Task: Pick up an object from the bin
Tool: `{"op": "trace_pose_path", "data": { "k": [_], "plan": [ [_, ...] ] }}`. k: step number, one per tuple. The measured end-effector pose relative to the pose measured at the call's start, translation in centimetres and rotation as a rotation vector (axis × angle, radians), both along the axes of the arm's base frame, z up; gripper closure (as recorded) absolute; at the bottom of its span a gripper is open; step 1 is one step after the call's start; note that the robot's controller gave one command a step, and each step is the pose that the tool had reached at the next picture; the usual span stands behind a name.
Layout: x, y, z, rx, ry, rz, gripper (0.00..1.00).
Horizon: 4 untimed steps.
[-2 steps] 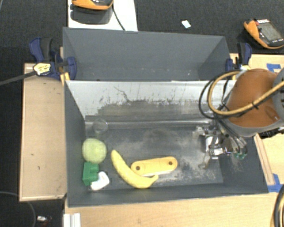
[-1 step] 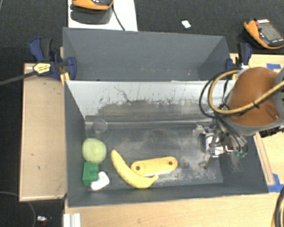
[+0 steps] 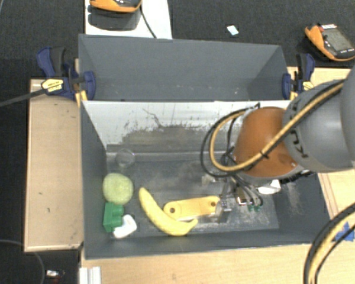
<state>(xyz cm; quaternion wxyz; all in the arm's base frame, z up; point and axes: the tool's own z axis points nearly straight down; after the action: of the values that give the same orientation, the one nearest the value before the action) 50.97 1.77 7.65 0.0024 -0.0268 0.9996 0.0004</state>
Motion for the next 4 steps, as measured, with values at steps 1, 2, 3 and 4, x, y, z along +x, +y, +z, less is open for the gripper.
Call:
{"op": "trace_pose_path", "data": {
  "k": [1,2,3,4],
  "plan": [
    [1.4,4.8,2.5,-0.004,-0.01,0.2,0.0],
    [-1.4,8.8,2.4,0.003,0.005,0.11,0.0],
    [-2.7,5.6,-0.5,-0.003,-0.014,0.302,0.0],
    [-2.8,6.1,-0.4,-0.001,-0.015,0.307,1.0]
  ]
}}
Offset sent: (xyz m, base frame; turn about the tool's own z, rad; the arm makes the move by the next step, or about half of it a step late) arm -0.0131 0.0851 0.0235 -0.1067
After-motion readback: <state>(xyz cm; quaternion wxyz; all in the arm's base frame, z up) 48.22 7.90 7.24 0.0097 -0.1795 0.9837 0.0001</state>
